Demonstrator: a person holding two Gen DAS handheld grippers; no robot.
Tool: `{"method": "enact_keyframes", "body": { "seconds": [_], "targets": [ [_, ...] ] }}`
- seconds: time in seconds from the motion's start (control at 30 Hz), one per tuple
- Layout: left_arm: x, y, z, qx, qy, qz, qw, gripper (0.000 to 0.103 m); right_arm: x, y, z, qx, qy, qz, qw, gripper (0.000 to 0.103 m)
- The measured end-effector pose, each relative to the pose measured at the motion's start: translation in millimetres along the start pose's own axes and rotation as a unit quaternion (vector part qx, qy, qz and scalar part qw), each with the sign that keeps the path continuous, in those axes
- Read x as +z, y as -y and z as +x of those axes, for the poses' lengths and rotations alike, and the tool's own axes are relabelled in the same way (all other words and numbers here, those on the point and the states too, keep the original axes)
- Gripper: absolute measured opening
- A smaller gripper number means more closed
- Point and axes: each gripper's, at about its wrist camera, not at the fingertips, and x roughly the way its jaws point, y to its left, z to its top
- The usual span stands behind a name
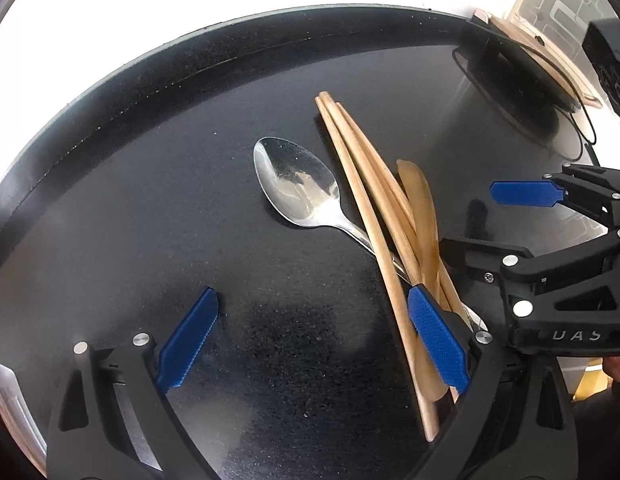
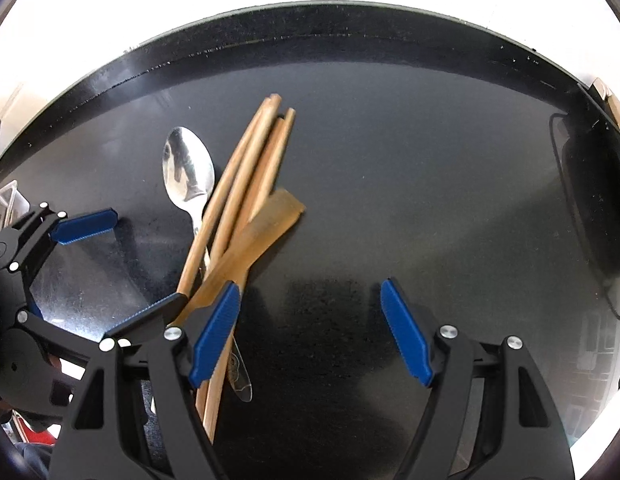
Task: Organize utensils
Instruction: 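Lower both open tools around the chopsticks and spatula, adjusting position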
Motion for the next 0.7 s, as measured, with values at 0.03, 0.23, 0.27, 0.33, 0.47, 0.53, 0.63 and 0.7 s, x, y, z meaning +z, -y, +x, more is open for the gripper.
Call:
{"method": "enact_keyframes", "body": {
  "seconds": [0.03, 0.23, 0.27, 0.33, 0.47, 0.53, 0.63, 0.7],
  "targets": [
    [0.7, 0.4, -0.7, -0.003, -0.001, -0.001, 1.0000, 0.093, -0.4, 0.3, -0.2, 0.000, 0.001, 0.002, 1.000, 0.072],
    [-1.2, -4.0, -0.6, 0.007, 0.000, -0.010, 0.9999, 0.093, 2.1, -1.9, 0.4, 0.007, 0.003, -0.002, 1.000, 0.071],
    [-1.1, -4.2, -0.3, 0.009, 0.001, -0.010, 0.9999, 0.093, 3.1, -2.4, 1.2, 0.003, 0.003, -0.005, 1.000, 0.071],
    [-2.3, -6.3, -1.1, 0.011, 0.002, -0.008, 0.9999, 0.093, 3.5, -3.6, 4.6, 0.003, -0.004, -0.006, 1.000, 0.071],
    [-2.7, -7.6, -1.7, 0.013, 0.002, -0.008, 0.9999, 0.094, 4.7, -11.0, 2.7, -0.004, 0.002, -0.020, 1.000, 0.071],
    [-2.5, -8.1, -1.4, 0.015, 0.004, -0.010, 0.9998, 0.094, 6.6, -12.8, 4.3, 0.001, 0.002, -0.017, 1.000, 0.071],
    [-1.2, -11.5, -1.4, 0.012, 0.007, -0.013, 0.9998, 0.094, 8.6, -10.2, 5.9, 0.006, 0.004, -0.011, 1.000, 0.071],
    [-0.5, -11.1, -0.8, 0.013, 0.005, -0.006, 0.9999, 0.094, 9.8, -8.6, 6.4, 0.002, 0.003, -0.011, 1.000, 0.071]
  ]
}}
